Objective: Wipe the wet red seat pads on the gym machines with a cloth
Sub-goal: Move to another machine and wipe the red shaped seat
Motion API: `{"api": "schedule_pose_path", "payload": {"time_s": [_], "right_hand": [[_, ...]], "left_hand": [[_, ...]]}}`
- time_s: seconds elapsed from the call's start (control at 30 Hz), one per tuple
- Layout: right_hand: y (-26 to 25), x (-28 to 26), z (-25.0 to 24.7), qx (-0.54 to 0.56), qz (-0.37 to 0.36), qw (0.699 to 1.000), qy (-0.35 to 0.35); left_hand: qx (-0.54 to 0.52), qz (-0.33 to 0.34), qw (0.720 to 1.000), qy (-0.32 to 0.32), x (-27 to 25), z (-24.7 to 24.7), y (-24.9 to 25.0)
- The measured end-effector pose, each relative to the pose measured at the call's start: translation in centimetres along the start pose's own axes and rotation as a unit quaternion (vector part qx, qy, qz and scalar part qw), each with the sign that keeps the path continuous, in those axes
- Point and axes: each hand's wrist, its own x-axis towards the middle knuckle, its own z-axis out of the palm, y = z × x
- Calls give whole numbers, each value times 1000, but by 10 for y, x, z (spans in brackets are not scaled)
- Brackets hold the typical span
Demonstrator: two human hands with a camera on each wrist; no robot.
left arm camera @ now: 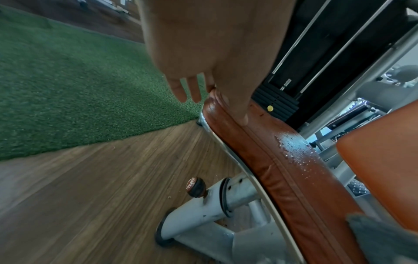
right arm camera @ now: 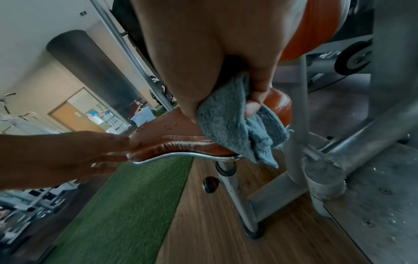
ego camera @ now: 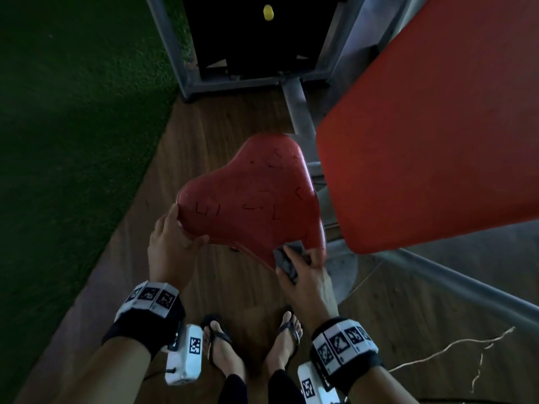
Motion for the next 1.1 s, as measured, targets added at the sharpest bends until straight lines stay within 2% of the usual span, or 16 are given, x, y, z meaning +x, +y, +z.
{"api": "schedule_pose_path", "payload": {"time_s": [0.1,0.3,0.5,0.63,0.73,0.9,1.1], "right_hand": [[1,-2,3,-15,13,999,-31],[-8,10,-3,-9,47,999,-18],[-6,-1,0,-15,46,998,-49],[-16,20,-4,-14,59,998,-17],[-21,18,-4,-14,73,997,-28],[-22,1,6,-40,51,995,-73],[-52,35,6,-63,41,997,-35]], "left_hand": [[7,7,1000,4,0,-2,0],[14,-6,1000,13,-1,3,0],[44,3,999,8,1,2,-2],[58,5,998,4,1,2,-1],[56,1,998,4,0,2,-1],[49,3,999,2,1,2,-3],[34,-4,999,4,-1,3,-5]]}}
